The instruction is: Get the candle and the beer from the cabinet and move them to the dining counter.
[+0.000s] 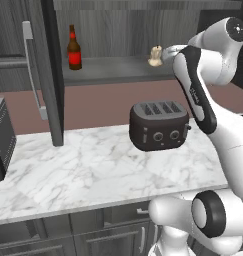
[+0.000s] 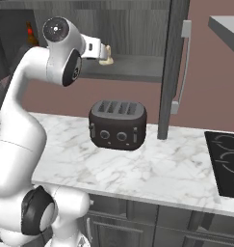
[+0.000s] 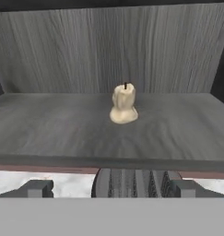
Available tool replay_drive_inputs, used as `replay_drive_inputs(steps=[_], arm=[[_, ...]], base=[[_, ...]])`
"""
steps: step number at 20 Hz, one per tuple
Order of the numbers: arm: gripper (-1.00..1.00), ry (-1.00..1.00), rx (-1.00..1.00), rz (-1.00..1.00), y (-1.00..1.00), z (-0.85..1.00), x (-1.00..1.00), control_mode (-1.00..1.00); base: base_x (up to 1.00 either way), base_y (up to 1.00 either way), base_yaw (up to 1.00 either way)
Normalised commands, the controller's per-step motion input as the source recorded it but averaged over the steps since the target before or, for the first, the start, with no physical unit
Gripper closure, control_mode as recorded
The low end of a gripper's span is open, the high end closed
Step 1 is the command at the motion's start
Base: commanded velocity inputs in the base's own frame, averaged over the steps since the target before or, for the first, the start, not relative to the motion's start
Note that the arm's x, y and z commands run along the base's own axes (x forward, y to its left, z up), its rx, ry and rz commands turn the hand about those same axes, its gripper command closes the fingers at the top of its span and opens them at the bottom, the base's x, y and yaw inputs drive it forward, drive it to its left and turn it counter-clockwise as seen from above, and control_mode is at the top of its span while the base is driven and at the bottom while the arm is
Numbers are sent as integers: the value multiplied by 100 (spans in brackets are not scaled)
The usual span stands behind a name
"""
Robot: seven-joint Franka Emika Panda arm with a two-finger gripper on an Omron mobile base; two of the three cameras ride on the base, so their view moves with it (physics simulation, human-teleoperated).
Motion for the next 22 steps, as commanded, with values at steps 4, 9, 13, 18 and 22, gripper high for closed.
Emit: replay_drive_inputs(steps=[4,9,13,18,22], arm=[[-100,4,0,0,2,-9,42,-100],[-100,0,0,0,0,-2,37,-100],[-100,0,-1,0,1,-18,34,-100],[-100,0,0,0,0,-28,32,-100],[-100,0,0,0,0,-21,33,-100]], base=[[0,0,0],[0,0,0],[0,0,0],[0,0,0],[0,0,0]])
